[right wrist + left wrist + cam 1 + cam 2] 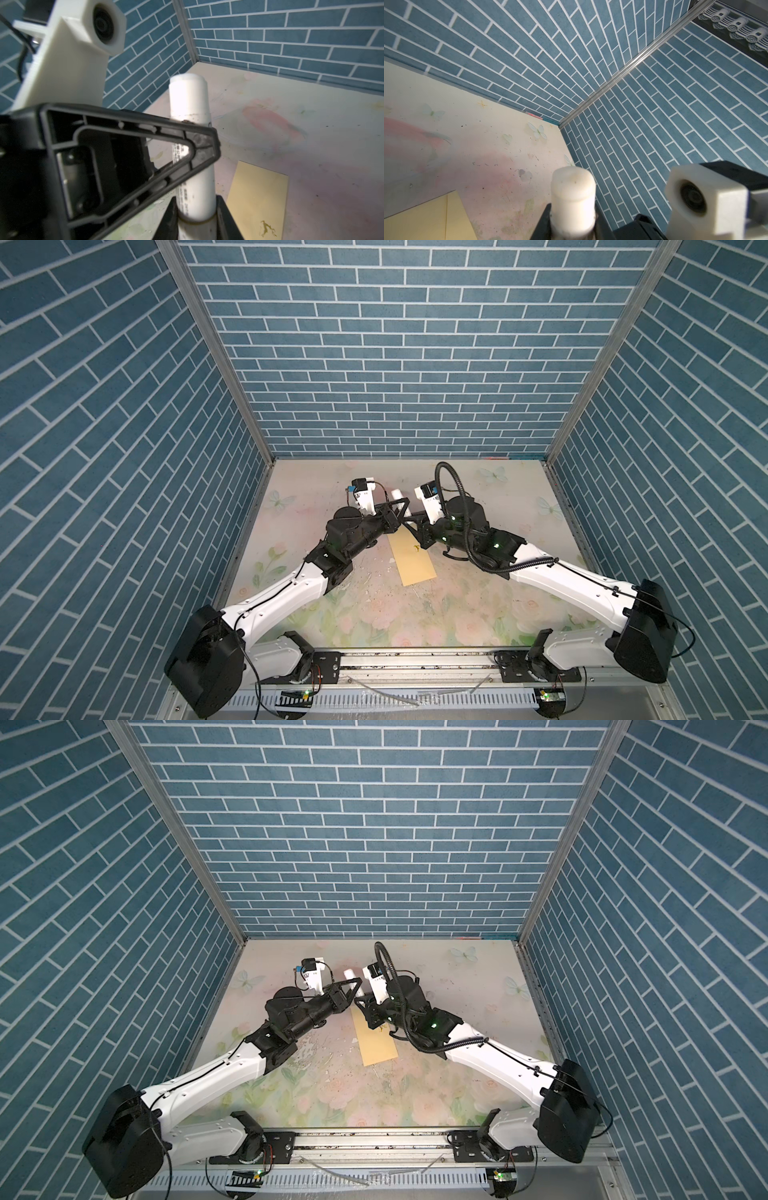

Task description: Place the letter into the envelope and seal it

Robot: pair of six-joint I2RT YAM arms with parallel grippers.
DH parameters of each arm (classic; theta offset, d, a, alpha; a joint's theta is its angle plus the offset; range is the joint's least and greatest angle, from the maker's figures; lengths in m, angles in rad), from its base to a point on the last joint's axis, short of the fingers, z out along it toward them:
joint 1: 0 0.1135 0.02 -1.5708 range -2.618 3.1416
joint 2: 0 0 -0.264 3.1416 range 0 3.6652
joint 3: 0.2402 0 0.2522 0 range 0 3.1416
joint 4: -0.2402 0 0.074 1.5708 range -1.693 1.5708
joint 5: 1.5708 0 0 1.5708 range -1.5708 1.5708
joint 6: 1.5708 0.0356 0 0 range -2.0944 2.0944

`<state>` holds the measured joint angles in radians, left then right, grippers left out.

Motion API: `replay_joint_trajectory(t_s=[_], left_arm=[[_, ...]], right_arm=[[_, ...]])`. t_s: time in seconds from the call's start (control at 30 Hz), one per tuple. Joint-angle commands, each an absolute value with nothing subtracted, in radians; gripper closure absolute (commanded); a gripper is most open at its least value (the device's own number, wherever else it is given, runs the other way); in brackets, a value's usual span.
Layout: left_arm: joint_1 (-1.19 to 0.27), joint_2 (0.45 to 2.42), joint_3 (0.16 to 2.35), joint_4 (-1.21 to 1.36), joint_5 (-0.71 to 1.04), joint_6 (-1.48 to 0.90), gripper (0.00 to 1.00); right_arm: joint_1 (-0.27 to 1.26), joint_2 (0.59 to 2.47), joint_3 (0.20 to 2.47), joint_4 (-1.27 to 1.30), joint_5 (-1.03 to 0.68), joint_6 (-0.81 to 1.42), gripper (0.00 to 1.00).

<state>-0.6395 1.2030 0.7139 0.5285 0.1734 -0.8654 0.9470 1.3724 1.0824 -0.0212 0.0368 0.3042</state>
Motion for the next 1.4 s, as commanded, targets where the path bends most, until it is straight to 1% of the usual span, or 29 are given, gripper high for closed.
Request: replay_joint_trajectory(t_s=[0.0, 0.07, 0.13, 0.2, 0.27, 0.33, 0.4, 0.43, 0.47, 0.5, 0.57, 0.6, 0.7, 0.87, 1.0, 1.13, 1.23, 1.37], left_arm=[[-0.637, 1.215, 0.721, 0.49, 0.149, -0.832, 1.0], [-0.637, 1.221, 0.721, 0.497, 0.149, -0.838, 1.0], [-0.636, 1.223, 0.718, 0.501, 0.149, -0.841, 1.0], [-0.637, 1.222, 0.716, 0.503, 0.147, -0.842, 1.0], [-0.637, 1.219, 0.715, 0.502, 0.146, -0.839, 1.0], [-0.635, 1.214, 0.716, 0.499, 0.15, -0.834, 1.0], [-0.635, 1.205, 0.719, 0.494, 0.156, -0.83, 1.0], [-0.634, 1.201, 0.72, 0.492, 0.162, -0.83, 1.0], [-0.632, 1.197, 0.724, 0.489, 0.169, -0.83, 1.0], [-0.63, 1.191, 0.726, 0.489, 0.177, -0.83, 1.0], [-0.628, 1.183, 0.732, 0.489, 0.195, -0.83, 1.0], [-0.628, 1.178, 0.734, 0.489, 0.204, -0.83, 1.0], [-0.628, 1.171, 0.741, 0.489, 0.224, -0.833, 1.0], [-0.628, 1.166, 0.747, 0.508, 0.246, -0.852, 1.0], [-0.629, 1.168, 0.746, 0.527, 0.258, -0.867, 1.0], [-0.628, 1.167, 0.744, 0.532, 0.262, -0.87, 1.0], [-0.628, 1.167, 0.743, 0.532, 0.263, -0.873, 1.0], [-0.627, 1.167, 0.743, 0.532, 0.262, -0.873, 1.0]], right_arm=[[0.995, 1.437, 1.189, -0.124, 0.475, 0.147, 1.0], [1.033, 1.478, 1.223, -0.124, 0.567, 0.103, 1.0], [1.053, 1.507, 1.243, -0.124, 0.613, 0.081, 1.0], [1.055, 1.511, 1.242, -0.12, 0.585, 0.083, 1.0], [1.052, 1.49, 1.217, -0.098, 0.504, 0.093, 1.0], [1.044, 1.449, 1.177, -0.064, 0.402, 0.102, 0.87], [1.018, 1.399, 1.131, -0.045, 0.249, 0.131, 0.68], [1.0, 1.378, 1.112, -0.034, 0.184, 0.152, 0.61], [0.974, 1.352, 1.083, -0.019, 0.089, 0.179, 0.5], [0.943, 1.33, 1.056, -0.002, -0.008, 0.214, 0.43], [0.875, 1.291, 0.997, 0.059, -0.199, 0.289, 0.37], [0.843, 1.274, 0.96, 0.109, -0.285, 0.334, 0.35], [0.776, 1.246, 0.875, 0.245, -0.474, 0.423, 0.32], [0.729, 1.285, 0.834, 0.38, -0.673, 0.527, 0.3], [0.716, 1.333, 0.828, 0.473, -0.738, 0.593, 0.33], [0.713, 1.36, 0.834, 0.511, -0.755, 0.621, 0.41], [0.713, 1.373, 0.841, 0.509, -0.755, 0.621, 0.5], [0.71, 1.379, 0.842, 0.507, -0.743, 0.624, 0.67]])
